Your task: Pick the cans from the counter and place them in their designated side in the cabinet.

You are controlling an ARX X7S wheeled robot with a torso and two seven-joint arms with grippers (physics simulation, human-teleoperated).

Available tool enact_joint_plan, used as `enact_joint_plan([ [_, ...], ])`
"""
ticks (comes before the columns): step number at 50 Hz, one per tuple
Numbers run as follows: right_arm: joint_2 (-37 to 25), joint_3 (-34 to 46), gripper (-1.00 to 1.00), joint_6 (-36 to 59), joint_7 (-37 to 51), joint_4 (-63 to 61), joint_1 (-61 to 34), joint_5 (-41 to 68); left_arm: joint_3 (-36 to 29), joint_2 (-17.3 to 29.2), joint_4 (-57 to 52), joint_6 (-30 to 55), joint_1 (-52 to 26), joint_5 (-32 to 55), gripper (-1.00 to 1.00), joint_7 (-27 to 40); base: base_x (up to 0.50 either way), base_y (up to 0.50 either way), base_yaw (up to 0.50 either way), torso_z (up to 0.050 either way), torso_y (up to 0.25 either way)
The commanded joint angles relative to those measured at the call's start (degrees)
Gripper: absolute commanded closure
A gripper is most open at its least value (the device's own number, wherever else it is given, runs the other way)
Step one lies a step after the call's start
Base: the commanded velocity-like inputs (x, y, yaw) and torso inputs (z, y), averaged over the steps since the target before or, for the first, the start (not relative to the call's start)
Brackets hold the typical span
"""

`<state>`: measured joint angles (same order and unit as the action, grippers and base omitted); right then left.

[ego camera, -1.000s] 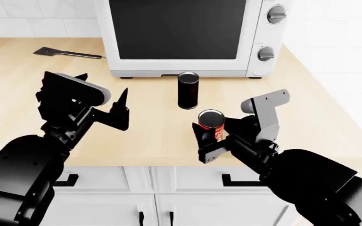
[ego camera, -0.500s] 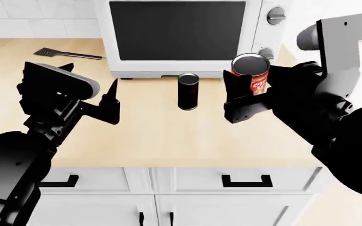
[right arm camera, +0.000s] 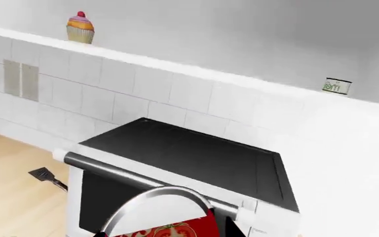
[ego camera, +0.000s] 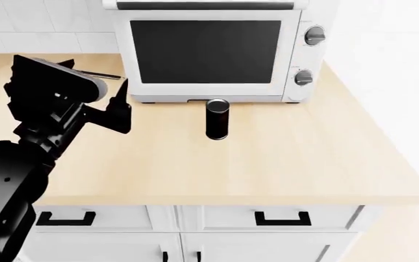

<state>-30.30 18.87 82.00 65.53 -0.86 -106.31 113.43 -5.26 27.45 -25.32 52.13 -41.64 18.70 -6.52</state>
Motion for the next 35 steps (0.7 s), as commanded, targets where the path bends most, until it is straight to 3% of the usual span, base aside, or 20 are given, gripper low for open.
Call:
enact_joint_plan([
  [1,3.7,9.7,1.00,-0.1,-24.7,14.9,-18.8,-28.1,-2.5,-0.9,5.9,-2.7,-3.7,-1.8,-1.00,-0.2,0.00,0.00,0.00,0.050,0.000],
  [6,7.5,20.8,1.00,-10.3,-41.7,25.4,-23.6,-44.6,-4.3,-1.9,11.2,-4.7,-6.7,-2.6,-1.00,-1.1,0.00,0.00,0.00,0.050,0.000],
  [11,13.3,26.3,1.00,-17.7,-53.4,39.5,-28.6,-55.7,-5.7,-2.7,17.5,-7.3,-10.2,-3.3,-1.00,-2.7,0.00,0.00,0.00,0.050,0.000],
  [19,29.8,-7.8,1.00,-20.4,-85.0,54.2,-28.7,-120.3,-7.6,-4.5,31.6,-14.6,-15.8,-5.7,-1.00,-4.4,0.00,0.00,0.00,0.023,0.000],
  [20,30.3,-9.5,1.00,-20.5,-86.3,53.8,-28.7,-123.4,-7.8,-4.7,33.2,-15.4,-16.3,-6.1,-1.00,-4.4,0.00,0.00,0.00,0.000,0.000],
  [35,30.3,-6.7,1.00,-27.6,-79.4,57.1,-28.7,-125.9,-8.6,-6.1,48.8,-24.9,-19.9,-8.9,-1.00,-3.9,0.00,0.00,0.00,0.000,0.000],
])
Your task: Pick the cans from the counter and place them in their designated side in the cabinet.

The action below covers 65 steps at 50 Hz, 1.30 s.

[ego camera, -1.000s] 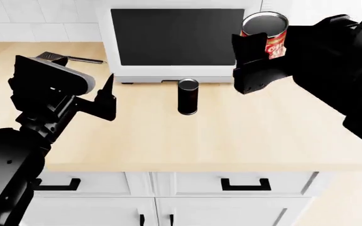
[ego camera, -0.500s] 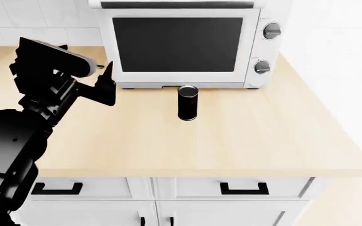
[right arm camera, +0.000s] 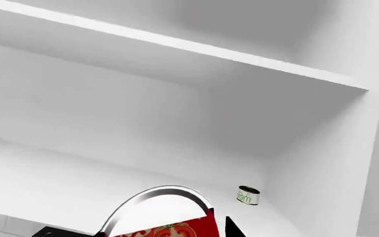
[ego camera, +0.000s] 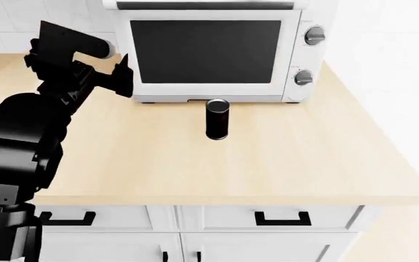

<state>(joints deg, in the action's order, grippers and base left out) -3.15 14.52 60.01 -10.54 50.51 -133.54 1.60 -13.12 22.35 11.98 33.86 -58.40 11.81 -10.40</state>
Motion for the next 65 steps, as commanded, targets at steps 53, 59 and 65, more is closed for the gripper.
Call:
enact_joint_plan([
  [53,3.1,-7.7,1.00,-9.8,5.8,8.1,-1.5,-5.5,-0.6,-0.9,63.0,-28.9,-28.5,-10.5,-1.00,13.3,0.01,0.00,0.00,0.000,0.000],
  [59,3.1,-7.7,1.00,-9.8,5.8,8.1,-1.5,-5.5,0.9,0.8,62.7,-29.2,-27.9,-9.5,-1.00,12.7,0.20,0.00,0.00,0.000,0.000],
  [65,3.1,-7.7,1.00,-9.8,5.8,8.1,-1.5,-5.5,3.2,3.8,44.6,-18.5,-21.2,-7.0,-1.00,12.8,0.21,0.00,0.00,0.000,0.000],
])
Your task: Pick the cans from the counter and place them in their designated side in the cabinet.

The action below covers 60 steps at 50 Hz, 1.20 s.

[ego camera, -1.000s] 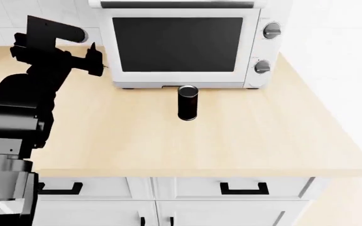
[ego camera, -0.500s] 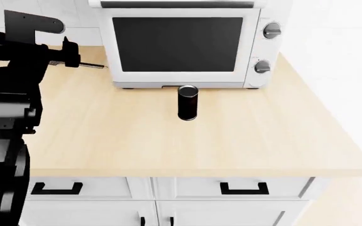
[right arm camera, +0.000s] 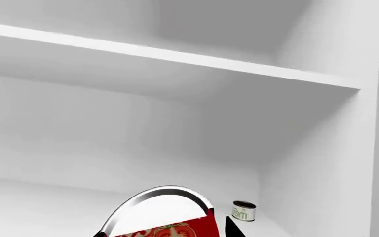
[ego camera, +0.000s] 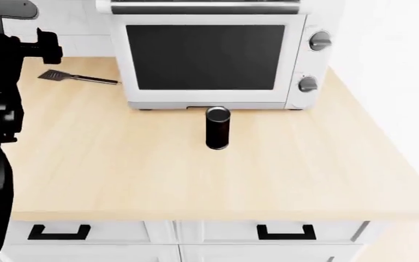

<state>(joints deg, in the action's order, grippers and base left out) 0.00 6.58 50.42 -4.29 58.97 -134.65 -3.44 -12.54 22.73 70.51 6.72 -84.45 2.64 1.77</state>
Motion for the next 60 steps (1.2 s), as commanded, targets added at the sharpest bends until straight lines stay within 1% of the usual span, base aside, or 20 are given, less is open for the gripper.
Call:
enact_joint_plan([
  [1,0.0,0.3,1.00,-0.2,-0.4,-0.4,-0.4,-0.5,2.8,3.7,-15.0,9.3,5.2,2.4,-1.00,0.8,0.22,0.00,0.00,0.000,0.000],
  [11,0.0,0.3,1.00,-0.2,-0.4,-0.4,-0.4,-0.5,3.8,4.9,-18.9,11.7,6.8,3.0,-1.00,1.7,0.25,0.00,0.00,0.000,0.001],
  [36,0.0,0.3,1.00,-0.2,-0.4,-0.4,-0.4,-0.5,4.5,5.9,-20.7,13.2,7.7,3.5,-1.00,2.1,0.26,0.00,0.00,0.000,0.001],
  [47,0.0,0.3,1.00,-0.2,-0.4,-0.4,-0.4,-0.5,4.2,5.5,-17.3,10.8,6.9,3.1,-1.00,2.2,0.26,0.00,0.00,0.000,0.002],
  [54,0.0,0.3,1.00,-0.2,-0.4,-0.4,-0.4,-0.5,4.6,6.0,-19.6,12.3,8.0,3.4,-1.00,2.4,0.27,0.00,0.00,0.000,0.000],
  [60,0.0,0.3,1.00,-0.2,-0.4,-0.4,-0.4,-0.5,5.5,6.8,-23.8,14.8,10.1,4.2,-1.00,2.8,0.26,0.00,0.00,0.000,0.002],
])
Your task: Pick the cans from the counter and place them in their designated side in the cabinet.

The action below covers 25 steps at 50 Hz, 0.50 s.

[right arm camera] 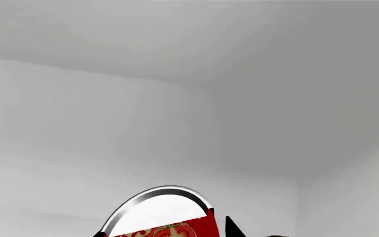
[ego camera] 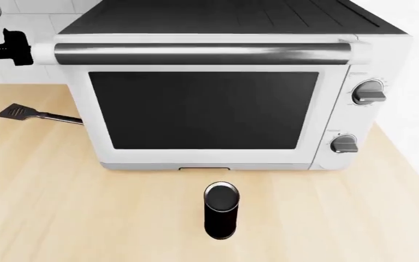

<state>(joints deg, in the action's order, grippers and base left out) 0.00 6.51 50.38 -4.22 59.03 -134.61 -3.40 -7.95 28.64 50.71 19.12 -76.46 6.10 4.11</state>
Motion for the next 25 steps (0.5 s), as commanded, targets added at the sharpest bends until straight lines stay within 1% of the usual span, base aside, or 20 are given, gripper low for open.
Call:
enact_joint_plan([
  [1,0.0,0.3,1.00,-0.2,-0.5,-0.5,-0.4,-0.5,1.0,1.1,-4.6,2.7,2.4,0.9,-1.00,0.6,0.27,0.00,0.00,0.000,0.000],
  [5,0.0,0.3,1.00,-0.2,-0.5,-0.5,-0.4,-0.5,1.2,1.5,-6.6,3.8,3.3,1.1,-1.00,0.7,0.07,0.00,0.00,0.000,0.003],
  [15,0.0,0.3,1.00,-0.2,-0.5,-0.5,-0.4,-0.5,1.1,1.8,-7.1,4.1,3.5,0.9,-1.00,0.7,0.00,0.00,0.00,0.000,0.000],
  [25,0.0,0.3,1.00,-0.2,-0.5,-0.5,-0.4,-0.5,0.9,1.6,-5.4,3.0,2.8,0.7,-1.00,0.6,0.00,0.00,0.00,0.000,0.001],
])
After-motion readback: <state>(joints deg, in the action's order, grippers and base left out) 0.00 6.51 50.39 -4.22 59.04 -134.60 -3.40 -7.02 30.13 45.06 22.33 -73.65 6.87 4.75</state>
